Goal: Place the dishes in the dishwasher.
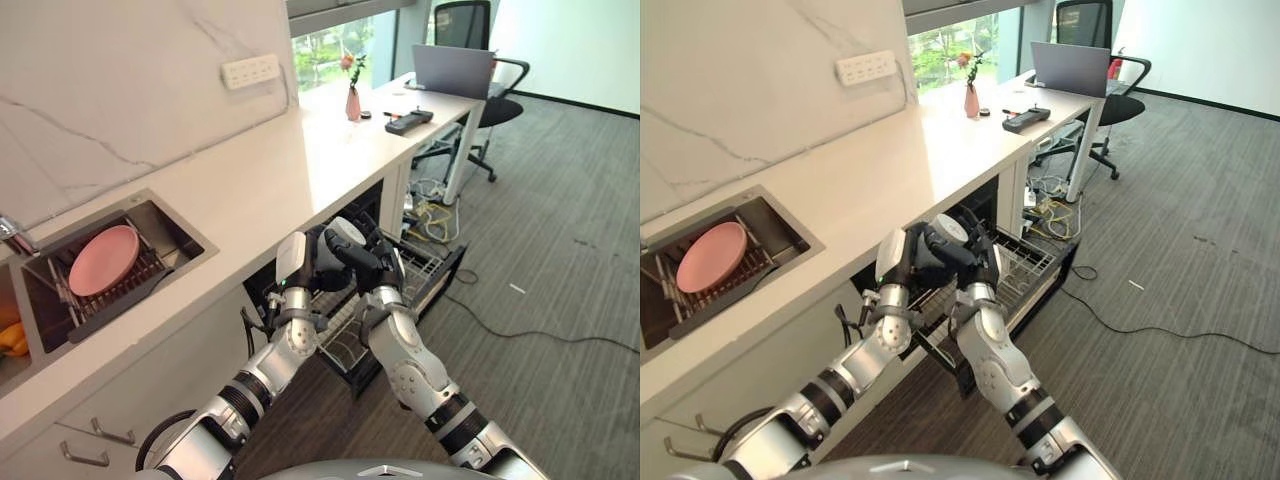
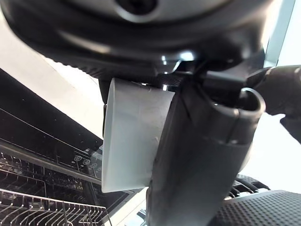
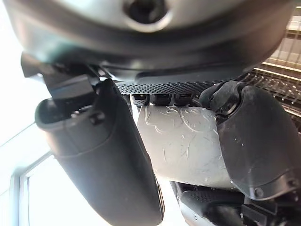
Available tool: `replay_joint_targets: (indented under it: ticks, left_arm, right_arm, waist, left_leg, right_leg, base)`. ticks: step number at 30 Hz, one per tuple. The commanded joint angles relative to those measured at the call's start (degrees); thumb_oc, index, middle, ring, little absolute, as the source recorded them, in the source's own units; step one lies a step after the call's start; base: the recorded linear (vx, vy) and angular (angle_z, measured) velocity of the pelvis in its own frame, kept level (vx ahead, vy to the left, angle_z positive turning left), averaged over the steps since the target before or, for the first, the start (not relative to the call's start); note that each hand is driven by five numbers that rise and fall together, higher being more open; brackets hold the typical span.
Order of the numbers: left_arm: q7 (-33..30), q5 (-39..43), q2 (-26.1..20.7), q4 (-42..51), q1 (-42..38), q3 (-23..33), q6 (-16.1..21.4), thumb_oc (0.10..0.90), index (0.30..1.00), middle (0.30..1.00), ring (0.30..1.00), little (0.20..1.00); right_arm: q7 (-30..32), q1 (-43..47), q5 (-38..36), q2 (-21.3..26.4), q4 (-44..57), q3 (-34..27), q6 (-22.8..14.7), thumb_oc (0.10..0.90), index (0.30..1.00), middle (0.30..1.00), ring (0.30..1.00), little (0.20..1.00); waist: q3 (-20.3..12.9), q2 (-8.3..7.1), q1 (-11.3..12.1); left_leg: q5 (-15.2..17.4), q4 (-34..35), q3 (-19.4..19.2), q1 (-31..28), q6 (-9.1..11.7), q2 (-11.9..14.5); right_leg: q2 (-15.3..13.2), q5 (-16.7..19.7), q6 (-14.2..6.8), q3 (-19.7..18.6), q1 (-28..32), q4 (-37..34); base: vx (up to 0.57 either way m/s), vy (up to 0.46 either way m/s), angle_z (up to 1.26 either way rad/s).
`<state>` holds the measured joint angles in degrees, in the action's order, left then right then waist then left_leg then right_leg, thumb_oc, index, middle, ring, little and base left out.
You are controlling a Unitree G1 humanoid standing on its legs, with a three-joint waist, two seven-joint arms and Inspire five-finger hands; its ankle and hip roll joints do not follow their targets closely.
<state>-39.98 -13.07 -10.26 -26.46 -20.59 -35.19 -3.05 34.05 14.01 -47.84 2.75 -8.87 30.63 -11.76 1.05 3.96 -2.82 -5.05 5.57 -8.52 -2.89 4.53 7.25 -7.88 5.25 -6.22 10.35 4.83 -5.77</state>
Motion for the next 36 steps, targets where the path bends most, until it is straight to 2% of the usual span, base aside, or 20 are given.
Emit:
replay_joint_targets:
  ticks: [1,10,17,20,21,22,29,36]
  left_arm:
    - [-4.7,-3.6,1.1,-4.7,-15.3,-2.3,3.3,0.400,0.300,0.300,0.300,0.300]
    - [-4.8,-3.9,1.9,-4.7,-16.5,-4.5,3.0,0.400,0.300,0.300,0.300,0.300]
    - [-3.9,-4.3,1.4,-3.1,-16.7,-4.9,3.4,0.400,0.300,0.300,0.300,0.300]
    - [-2.9,-4.3,1.1,-2.2,-16.4,-4.8,3.7,0.400,0.300,0.300,0.300,0.300]
    - [-2.5,-4.4,1.1,-2.0,-16.3,-4.9,3.8,0.400,0.300,0.300,0.300,0.300]
    - [-2.2,-4.4,1.1,-1.8,-16.1,-4.9,4.0,0.400,0.300,0.300,0.300,0.300]
    - [-0.1,-3.8,0.9,0.0,-15.5,-4.9,4.7,0.400,0.300,0.300,0.300,0.300]
    - [1.3,-3.3,1.2,0.8,-15.7,-5.4,4.7,0.400,0.300,0.300,0.300,0.300]
  right_arm:
    - [0.1,11.2,-1.5,-7.4,-0.4,-2.1,-6.9,0.800,0.900,0.900,0.900,0.900]
    - [1.9,12.8,-6.9,-11.2,-8.8,-2.5,-9.3,0.800,0.900,0.900,0.900,0.900]
    - [1.1,12.5,-7.5,-11.3,-11.8,-2.2,-8.3,0.800,0.900,0.900,0.900,0.900]
    - [-0.1,11.9,-10.0,-11.8,-13.0,-1.8,-8.1,0.800,0.900,0.900,0.900,0.900]
    - [-0.8,12.0,-11.0,-12.0,-13.6,-1.8,-8.0,0.522,0.484,0.484,0.484,0.484]
    - [-1.2,12.1,-11.7,-12.1,-13.7,-1.8,-8.1,0.400,0.300,0.300,0.300,0.300]
    - [-4.6,12.3,-15.9,-12.1,-13.4,-1.6,-8.6,0.400,0.300,0.300,0.300,0.300]
    - [-5.6,13.8,-18.2,-12.2,-9.1,-2.5,-11.5,0.400,0.300,0.300,0.300,0.300]
  waist:
    - [0.0,-2.41,1.3]
    - [-0.4,-2.95,2.5]
    - [-0.6,-3.07,2.8]
    - [-0.8,-3.14,2.9]
    - [-0.9,-3.14,2.9]
    - [-0.9,-3.13,2.9]
    - [-1.1,-3.13,3.1]
    - [-1.4,-3.07,3.1]
  left_leg:
    - [7.4,-0.6,2.0,-3.8,0.6,-1.4]
    - [7.2,-0.6,3.3,-3.3,0.8,-1.3]
    - [7.3,-0.6,3.4,-3.2,0.8,-1.3]
    - [7.4,-0.6,3.4,-3.4,0.9,-1.3]
    - [7.5,-0.6,3.3,-3.5,0.9,-1.3]
    - [7.5,-0.6,3.3,-3.5,0.9,-1.3]
    - [7.6,-0.6,3.1,-3.9,0.9,-1.2]
    - [7.6,-0.6,3.0,-3.9,0.9,-1.3]
  right_leg:
    - [-3.2,-2.6,-3.5,1.0,-0.5,0.8]
    - [-3.0,-3.0,-3.2,2.3,-0.1,0.8]
    - [-3.0,-3.1,-3.2,2.7,0.0,0.8]
    - [-3.1,-3.2,-3.2,2.9,0.3,0.8]
    - [-3.1,-3.2,-3.2,2.8,0.3,0.8]
    - [-3.1,-3.2,-3.2,2.8,0.3,0.8]
    - [-3.3,-3.4,-3.3,3.0,0.6,0.8]
    - [-3.3,-3.6,-3.4,3.2,0.6,0.8]
  base:
    - [0.01,0.011,0.07]
    - [0.01,0.009,0.09]
    - [0.01,0.007,0.05]
    - [0.00,0.000,0.00]
    - [0.00,0.000,0.00]
    - [0.00,0.000,0.00]
    - [0.00,0.000,0.00]
    - [0.00,0.000,0.00]
